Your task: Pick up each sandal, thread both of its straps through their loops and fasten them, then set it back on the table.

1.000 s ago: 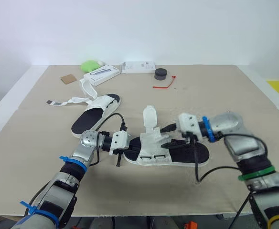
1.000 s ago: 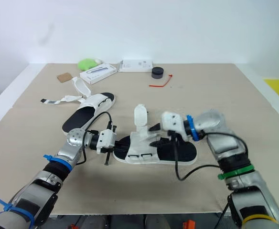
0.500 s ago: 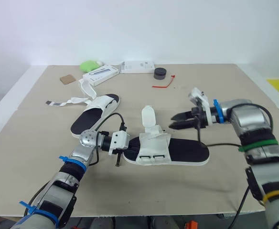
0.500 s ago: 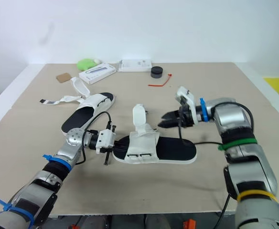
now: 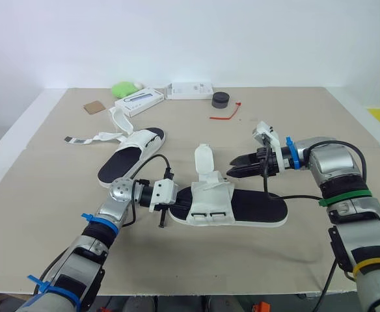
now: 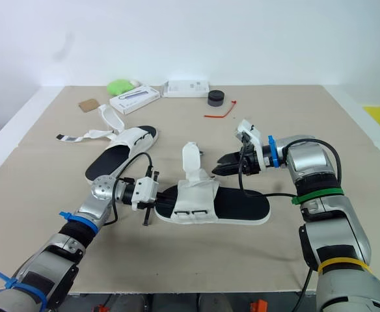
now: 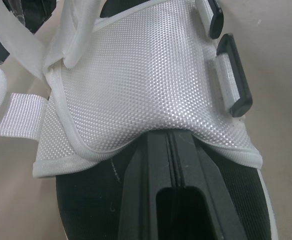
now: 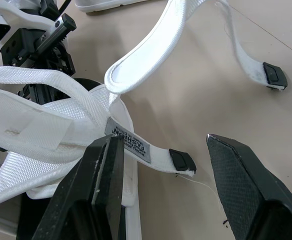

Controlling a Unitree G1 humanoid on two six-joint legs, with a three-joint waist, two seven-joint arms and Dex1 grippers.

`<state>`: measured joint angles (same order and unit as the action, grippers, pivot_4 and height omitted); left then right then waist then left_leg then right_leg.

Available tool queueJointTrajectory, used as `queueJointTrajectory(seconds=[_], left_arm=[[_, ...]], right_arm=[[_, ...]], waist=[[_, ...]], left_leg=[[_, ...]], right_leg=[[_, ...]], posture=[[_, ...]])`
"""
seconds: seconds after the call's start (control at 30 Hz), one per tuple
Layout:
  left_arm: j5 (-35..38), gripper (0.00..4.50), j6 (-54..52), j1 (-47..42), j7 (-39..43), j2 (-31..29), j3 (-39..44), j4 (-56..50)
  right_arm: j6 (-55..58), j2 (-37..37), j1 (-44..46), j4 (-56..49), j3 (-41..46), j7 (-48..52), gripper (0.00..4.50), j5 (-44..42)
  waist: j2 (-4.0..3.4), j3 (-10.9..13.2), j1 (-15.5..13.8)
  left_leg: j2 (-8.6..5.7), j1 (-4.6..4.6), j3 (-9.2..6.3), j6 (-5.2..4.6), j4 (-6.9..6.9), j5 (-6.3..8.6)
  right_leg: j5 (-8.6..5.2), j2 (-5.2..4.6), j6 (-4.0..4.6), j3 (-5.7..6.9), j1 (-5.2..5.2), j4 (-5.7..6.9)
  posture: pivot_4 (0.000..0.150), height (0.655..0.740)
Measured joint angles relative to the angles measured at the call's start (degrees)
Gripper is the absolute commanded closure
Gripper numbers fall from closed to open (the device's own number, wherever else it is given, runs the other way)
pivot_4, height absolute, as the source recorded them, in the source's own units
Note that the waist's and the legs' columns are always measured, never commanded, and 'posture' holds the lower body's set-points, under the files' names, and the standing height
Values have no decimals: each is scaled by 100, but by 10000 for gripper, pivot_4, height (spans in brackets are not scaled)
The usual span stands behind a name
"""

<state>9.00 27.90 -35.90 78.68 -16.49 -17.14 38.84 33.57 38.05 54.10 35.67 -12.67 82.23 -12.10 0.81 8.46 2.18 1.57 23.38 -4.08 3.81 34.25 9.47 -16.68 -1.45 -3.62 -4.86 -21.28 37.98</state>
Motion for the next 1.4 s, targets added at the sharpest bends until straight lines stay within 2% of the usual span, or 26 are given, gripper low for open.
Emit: queueJointTrajectory(seconds=[0.3,0.7,0.83,1.0,1.13,1.4], left_arm=[[0,45000,0,7,-2,5,0,-7],[0,45000,0,56,-70,3,0,-64],[0,45000,-1,64,-78,-3,1,-73],[0,45000,-2,81,-83,-13,8,-102],[0,45000,-2,99,-78,-12,7,-133],[0,45000,-2,119,-105,-29,9,-149]], right_arm=[[183,-161,-158,-565,-20,24,16351,-85],[59,-55,-260,-605,-46,125,16351,-77],[74,-88,-107,-209,-45,-22,16351,-1],[522,-446,582,1206,29,-674,16351,142],[1106,-448,1099,2204,168,-756,16351,186],[2035,-394,1203,2561,44,-103,16351,342]], waist=[[0,-2,-1],[-1,-1,-2],[-1,-1,1],[-5,0,21],[-5,-1,20],[-17,-4,29]], left_leg=[[-1,1,0,0,0,0],[-1,1,0,0,1,0],[-1,1,-1,0,0,0],[-3,2,2,-1,0,-1],[-4,4,2,-2,-1,0],[-4,4,2,-2,0,1]], right_leg=[[0,0,-1,1,1,0],[0,-1,-1,1,1,0],[0,0,0,2,1,0],[3,-2,4,-2,0,0],[0,-3,7,-2,0,0],[0,-1,5,-3,0,0]], posture=[[1500,7400],[1500,7400],[1500,7400],[1500,7400],[1500,7400],[1500,7400]])
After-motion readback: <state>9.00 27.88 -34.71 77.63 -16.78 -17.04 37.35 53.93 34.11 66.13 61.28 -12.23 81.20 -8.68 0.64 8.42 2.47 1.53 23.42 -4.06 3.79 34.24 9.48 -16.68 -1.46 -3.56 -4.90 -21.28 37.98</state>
